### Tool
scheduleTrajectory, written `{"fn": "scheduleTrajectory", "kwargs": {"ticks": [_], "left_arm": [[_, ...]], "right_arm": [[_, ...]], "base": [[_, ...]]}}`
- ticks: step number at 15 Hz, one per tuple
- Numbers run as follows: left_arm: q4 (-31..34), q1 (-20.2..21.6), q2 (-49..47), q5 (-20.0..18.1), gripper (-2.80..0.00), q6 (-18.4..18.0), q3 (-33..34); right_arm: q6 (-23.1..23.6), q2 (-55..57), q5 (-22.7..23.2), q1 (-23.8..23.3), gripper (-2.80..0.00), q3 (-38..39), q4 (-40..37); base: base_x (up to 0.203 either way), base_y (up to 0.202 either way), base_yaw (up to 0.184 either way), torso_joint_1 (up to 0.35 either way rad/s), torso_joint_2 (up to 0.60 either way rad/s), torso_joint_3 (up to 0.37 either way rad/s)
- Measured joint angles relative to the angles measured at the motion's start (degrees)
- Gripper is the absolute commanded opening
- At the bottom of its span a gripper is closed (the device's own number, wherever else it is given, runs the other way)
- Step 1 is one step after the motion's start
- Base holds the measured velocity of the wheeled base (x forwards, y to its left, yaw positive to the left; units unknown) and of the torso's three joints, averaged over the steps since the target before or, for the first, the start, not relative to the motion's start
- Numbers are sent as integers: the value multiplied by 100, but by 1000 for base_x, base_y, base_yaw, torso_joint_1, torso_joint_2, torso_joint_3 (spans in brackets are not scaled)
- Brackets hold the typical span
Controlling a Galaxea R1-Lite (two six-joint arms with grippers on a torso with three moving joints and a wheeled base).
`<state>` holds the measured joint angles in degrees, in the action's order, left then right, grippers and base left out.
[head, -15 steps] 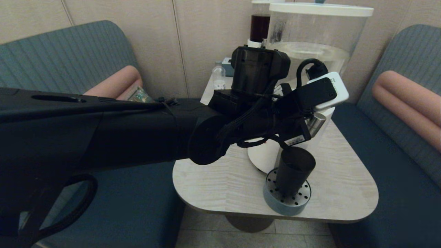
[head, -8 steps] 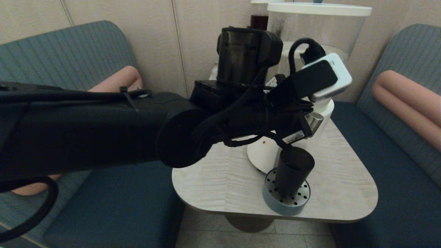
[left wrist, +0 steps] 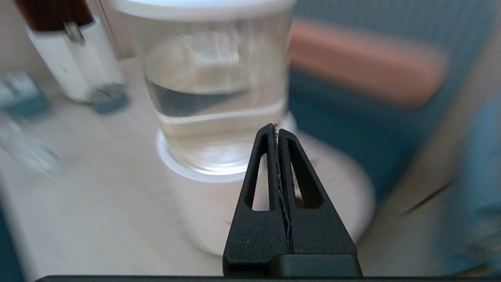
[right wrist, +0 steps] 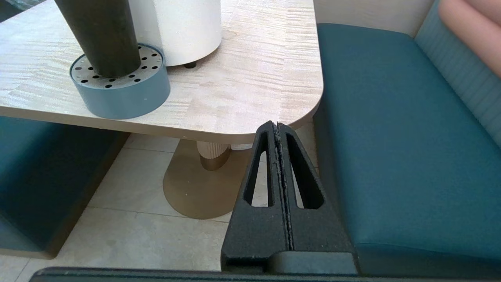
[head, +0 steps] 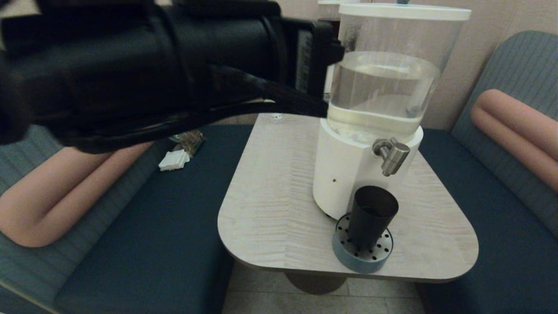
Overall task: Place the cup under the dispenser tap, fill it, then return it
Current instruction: Place the cup next to the water dispenser
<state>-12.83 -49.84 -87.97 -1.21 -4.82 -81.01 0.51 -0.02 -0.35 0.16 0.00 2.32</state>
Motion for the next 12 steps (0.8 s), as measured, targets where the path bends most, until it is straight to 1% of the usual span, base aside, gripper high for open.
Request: {"fn": "scheduleTrajectory", "kwargs": {"ticks": [2,3,4,5,6,7,9,10,11,12], "left_arm": [[-161,33,735,24,-280,1066,605],[-307,118,1048,27,-280,1533,1009],[-533,259,1317,28,-280,1875,1493],[-863,435,1520,36,-280,1966,1997],[-1307,671,1666,50,-280,1854,2463],[-1960,1010,1787,78,-280,1639,2933],[-2965,1462,1927,115,-280,1364,3637],[-3253,1576,1972,57,-280,1290,3988],[-3353,1641,1992,-82,-280,1232,4306],[-3391,1691,1981,-332,-280,1134,4641]], "right_arm": [[0,0,2,0,-280,0,-1],[0,0,2,0,-280,0,-1],[-2,0,0,0,-280,0,-1],[-2,0,2,0,-280,0,0],[-1,0,2,0,-280,0,-1],[-2,0,0,0,-280,0,-1],[-2,0,2,0,-280,0,-1],[-2,0,2,0,-280,0,-3],[0,0,2,0,-280,0,-1],[0,0,0,0,-280,0,-1]], "base": [[0,0,0,0,0,0],[0,0,0,0,0,0],[0,0,0,0,0,0],[0,0,0,0,0,0],[0,0,0,0,0,0],[0,0,0,0,0,0],[0,0,0,0,0,0],[0,0,0,0,0,0],[0,0,0,0,0,0],[0,0,0,0,0,0]]}}
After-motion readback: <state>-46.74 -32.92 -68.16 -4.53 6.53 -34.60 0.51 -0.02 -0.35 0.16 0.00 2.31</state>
